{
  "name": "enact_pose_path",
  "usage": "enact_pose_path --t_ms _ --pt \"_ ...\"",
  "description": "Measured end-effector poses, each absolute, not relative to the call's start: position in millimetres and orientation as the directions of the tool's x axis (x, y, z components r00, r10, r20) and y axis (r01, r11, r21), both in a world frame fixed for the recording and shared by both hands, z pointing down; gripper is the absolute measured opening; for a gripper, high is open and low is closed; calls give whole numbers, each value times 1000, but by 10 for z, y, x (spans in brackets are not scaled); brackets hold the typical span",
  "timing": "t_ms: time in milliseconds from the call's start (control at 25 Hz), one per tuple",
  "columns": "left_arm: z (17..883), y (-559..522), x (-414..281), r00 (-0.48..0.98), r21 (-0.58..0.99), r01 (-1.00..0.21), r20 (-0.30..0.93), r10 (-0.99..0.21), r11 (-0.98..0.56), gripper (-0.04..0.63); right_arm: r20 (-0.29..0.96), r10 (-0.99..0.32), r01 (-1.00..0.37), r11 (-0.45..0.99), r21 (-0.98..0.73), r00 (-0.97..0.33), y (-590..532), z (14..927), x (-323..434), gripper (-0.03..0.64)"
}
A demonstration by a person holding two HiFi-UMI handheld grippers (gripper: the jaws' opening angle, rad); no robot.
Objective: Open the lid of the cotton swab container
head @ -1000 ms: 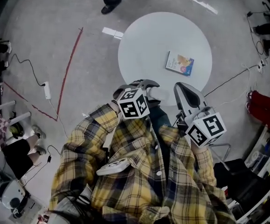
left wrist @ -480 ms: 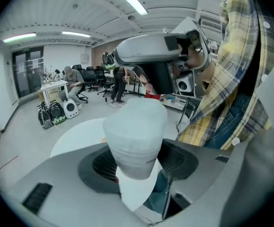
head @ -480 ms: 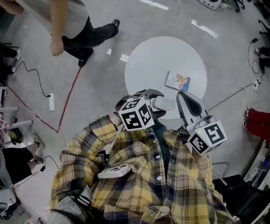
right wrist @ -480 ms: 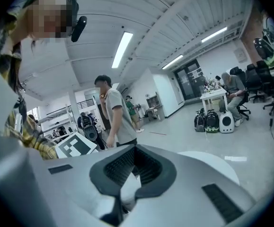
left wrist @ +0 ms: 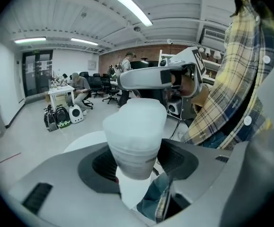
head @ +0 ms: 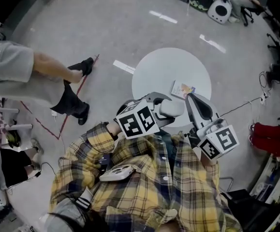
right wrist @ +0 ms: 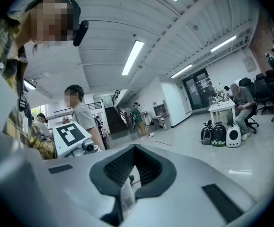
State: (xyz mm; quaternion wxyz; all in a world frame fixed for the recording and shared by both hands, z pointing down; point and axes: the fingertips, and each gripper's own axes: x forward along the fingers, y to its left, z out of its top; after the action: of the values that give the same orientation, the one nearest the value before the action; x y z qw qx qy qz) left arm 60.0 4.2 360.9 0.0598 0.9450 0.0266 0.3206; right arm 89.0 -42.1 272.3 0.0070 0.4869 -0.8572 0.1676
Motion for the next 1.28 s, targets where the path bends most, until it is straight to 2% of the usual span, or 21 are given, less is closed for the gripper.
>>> enact_pose_path --t_ms 360,1040,1280 --pt "3297 138 570 804 102 32 588 86 -994 259 168 -818 -825 500 -264 -550 -350 2573 871 17" --pt "3415 59 565 782 102 12 619 73 -995 258 138 -780 -783 567 -257 -611 -392 2542 880 17" --pt "3398 52 574 784 104 19 616 79 -994 258 116 -695 -696 666 -270 -710 -363 2445 745 34"
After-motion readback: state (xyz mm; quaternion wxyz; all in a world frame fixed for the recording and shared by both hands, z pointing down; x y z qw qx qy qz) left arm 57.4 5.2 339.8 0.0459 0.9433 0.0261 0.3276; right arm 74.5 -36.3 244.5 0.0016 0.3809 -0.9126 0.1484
